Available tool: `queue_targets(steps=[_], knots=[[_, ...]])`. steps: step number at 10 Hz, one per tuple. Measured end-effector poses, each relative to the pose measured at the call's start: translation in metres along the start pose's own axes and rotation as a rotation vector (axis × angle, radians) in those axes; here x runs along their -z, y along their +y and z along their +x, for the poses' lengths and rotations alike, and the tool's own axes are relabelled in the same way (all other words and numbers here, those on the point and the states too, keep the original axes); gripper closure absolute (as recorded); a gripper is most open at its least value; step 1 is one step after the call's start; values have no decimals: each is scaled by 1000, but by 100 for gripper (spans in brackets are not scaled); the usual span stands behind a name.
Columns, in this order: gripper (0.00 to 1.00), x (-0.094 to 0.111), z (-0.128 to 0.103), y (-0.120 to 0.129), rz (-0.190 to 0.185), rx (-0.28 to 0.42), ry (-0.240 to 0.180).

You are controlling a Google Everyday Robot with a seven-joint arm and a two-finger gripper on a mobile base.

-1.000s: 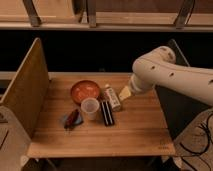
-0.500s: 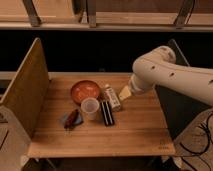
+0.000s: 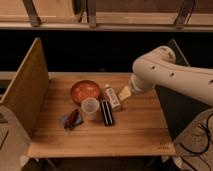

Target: Drag the ceramic bowl in a circle

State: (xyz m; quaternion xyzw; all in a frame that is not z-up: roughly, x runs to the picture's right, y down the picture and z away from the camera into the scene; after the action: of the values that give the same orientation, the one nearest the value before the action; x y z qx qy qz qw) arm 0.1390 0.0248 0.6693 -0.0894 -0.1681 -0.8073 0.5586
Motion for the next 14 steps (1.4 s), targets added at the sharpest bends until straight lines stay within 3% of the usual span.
queue_targets(steps=[5,7,10,12,14], knots=[[20,0,7,-1,3,26,10],[20,-3,33,-14,24,116,45],[20,-23,105,-52,75,326,119],[20,-30,127,-59,79,374,142],[20,-30,126,-56,76,371,141]])
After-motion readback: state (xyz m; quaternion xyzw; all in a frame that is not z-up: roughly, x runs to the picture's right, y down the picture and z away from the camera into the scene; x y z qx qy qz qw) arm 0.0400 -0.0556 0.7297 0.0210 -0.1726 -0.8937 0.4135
